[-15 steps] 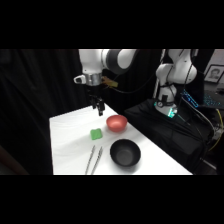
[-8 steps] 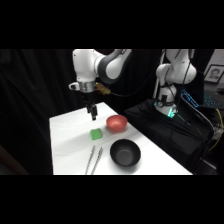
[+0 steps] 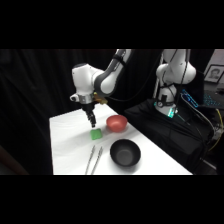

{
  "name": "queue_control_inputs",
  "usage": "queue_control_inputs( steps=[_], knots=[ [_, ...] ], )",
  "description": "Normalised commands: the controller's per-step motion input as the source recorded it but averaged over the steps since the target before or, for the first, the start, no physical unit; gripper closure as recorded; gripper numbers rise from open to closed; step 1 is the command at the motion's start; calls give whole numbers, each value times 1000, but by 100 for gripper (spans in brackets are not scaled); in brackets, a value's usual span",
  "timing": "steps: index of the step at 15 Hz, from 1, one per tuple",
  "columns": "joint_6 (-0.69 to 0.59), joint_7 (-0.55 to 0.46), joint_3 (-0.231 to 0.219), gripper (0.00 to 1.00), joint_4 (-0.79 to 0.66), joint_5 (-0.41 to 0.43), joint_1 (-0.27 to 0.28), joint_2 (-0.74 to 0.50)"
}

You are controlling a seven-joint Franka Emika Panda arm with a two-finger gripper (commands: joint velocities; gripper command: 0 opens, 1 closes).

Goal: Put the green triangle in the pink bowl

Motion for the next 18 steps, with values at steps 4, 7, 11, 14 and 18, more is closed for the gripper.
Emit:
queue_control_inputs(
  steps=[4, 7, 11, 14, 18],
  knots=[
    [131, -110, 62, 0, 158, 127, -81, 200],
    [135, -80, 61, 0, 152, 124, -79, 186],
    [116, -82, 87, 0, 149, 167, -103, 164],
    [114, -77, 91, 0, 130, 161, -109, 155],
    [114, -72, 88, 0, 104, 139, -100, 128]
  ],
)
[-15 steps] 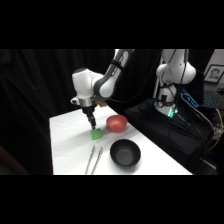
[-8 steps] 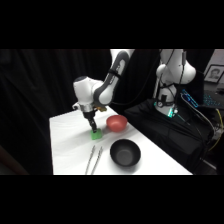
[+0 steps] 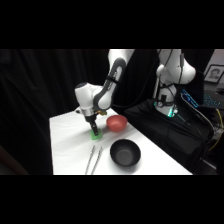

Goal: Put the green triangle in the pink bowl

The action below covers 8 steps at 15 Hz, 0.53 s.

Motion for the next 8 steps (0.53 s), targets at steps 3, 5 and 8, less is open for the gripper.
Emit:
queue_control_inputs(
  steps=[3, 5, 8],
  knots=[
    [117, -57, 86, 0, 84, 134, -86, 100],
    [115, -58, 97, 28, 77, 145, -91, 90],
    [123, -42, 91, 40, 64, 145, -89, 68]
  ],
)
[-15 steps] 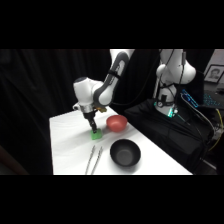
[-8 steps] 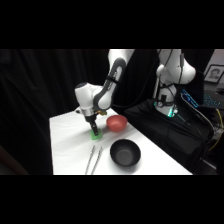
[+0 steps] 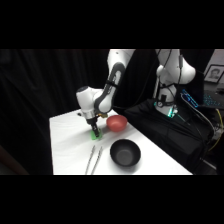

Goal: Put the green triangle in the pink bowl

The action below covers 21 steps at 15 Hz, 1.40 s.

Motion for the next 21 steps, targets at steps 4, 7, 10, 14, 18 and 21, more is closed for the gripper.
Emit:
queue_control_inputs(
  steps=[4, 7, 10, 14, 18, 21],
  knots=[
    [115, -37, 79, 71, 48, 131, -83, 57],
    [115, -42, 72, 89, 34, 126, -80, 67],
    [109, -36, 62, 95, 8, 114, -68, 45],
    [42, -45, 34, 96, -109, 70, -45, -150],
    [-24, -73, 12, 96, -228, 41, -41, -364],
    [-90, -98, 5, 95, -313, 39, -38, -483]
  ],
)
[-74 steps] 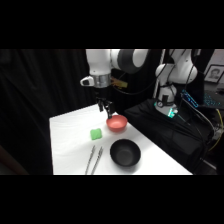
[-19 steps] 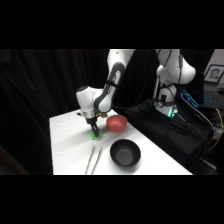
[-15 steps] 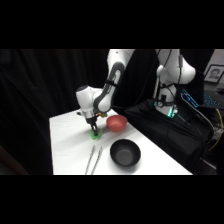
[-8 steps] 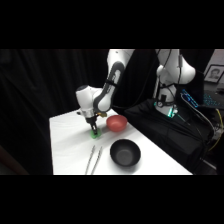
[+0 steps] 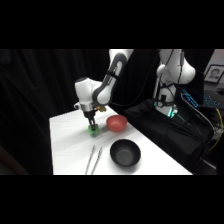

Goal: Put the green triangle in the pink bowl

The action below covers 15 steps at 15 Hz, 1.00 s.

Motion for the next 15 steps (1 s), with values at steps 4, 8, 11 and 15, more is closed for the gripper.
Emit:
queue_control_inputs(
  steps=[4, 8, 11, 15],
  knots=[
    [-177, -104, -17, 95, -366, 22, -12, -551],
    [-196, -117, -39, 95, -326, 11, 20, -515],
    [-152, -120, -64, 95, -323, -3, 44, -477],
    [-49, -156, -76, 95, -382, 20, 43, -436]
  ],
)
